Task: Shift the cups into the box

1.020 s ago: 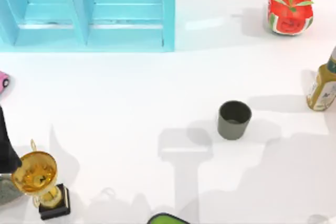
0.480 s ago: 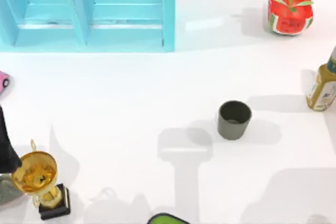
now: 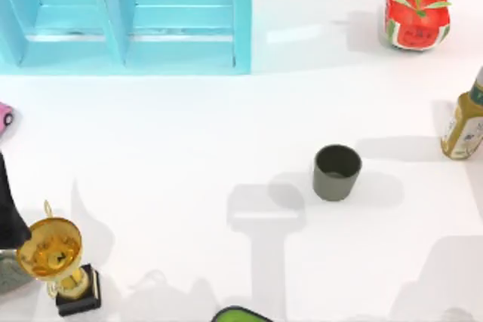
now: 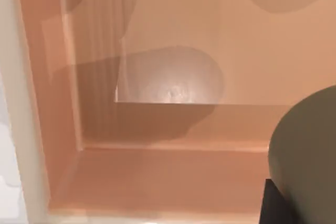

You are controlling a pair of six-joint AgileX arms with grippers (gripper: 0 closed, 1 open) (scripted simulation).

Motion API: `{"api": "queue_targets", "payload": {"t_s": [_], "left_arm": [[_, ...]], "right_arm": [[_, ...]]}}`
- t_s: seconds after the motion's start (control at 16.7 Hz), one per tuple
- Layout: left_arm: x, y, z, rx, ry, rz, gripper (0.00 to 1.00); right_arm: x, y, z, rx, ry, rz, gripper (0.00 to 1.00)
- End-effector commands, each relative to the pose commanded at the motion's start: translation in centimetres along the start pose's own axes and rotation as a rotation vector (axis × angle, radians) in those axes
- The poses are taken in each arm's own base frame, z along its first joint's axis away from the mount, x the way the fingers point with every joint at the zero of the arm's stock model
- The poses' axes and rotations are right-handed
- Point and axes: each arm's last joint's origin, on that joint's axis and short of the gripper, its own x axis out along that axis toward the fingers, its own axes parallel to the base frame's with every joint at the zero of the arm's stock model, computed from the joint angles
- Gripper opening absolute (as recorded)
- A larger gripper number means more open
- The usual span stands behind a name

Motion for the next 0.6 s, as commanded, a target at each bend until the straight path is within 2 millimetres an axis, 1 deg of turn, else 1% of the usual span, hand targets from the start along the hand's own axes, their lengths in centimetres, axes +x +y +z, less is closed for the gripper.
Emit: {"api": "queue_targets", "payload": {"t_s": [0.12, 0.18, 0.42, 0.6], "left_arm": [[0.0, 0.0, 0.0, 0.000, 0.000, 0.000, 1.00], [0.0, 0.0, 0.0, 0.000, 0.000, 0.000, 1.00], [0.0, 0.0, 0.0, 0.000, 0.000, 0.000, 1.00], [0.0, 0.0, 0.0, 0.000, 0.000, 0.000, 1.00]], "right_arm": [[1.6, -0.2, -0.2, 0.002, 0.004, 0.003, 0.00], [2.0, -0.3, -0.2, 0.002, 0.006, 0.005, 0.00], [2.2, -0.3, -0.2, 0.003, 0.007, 0.005, 0.00], [2.2, -0.3, -0.2, 0.003, 0.007, 0.005, 0.23]]}}
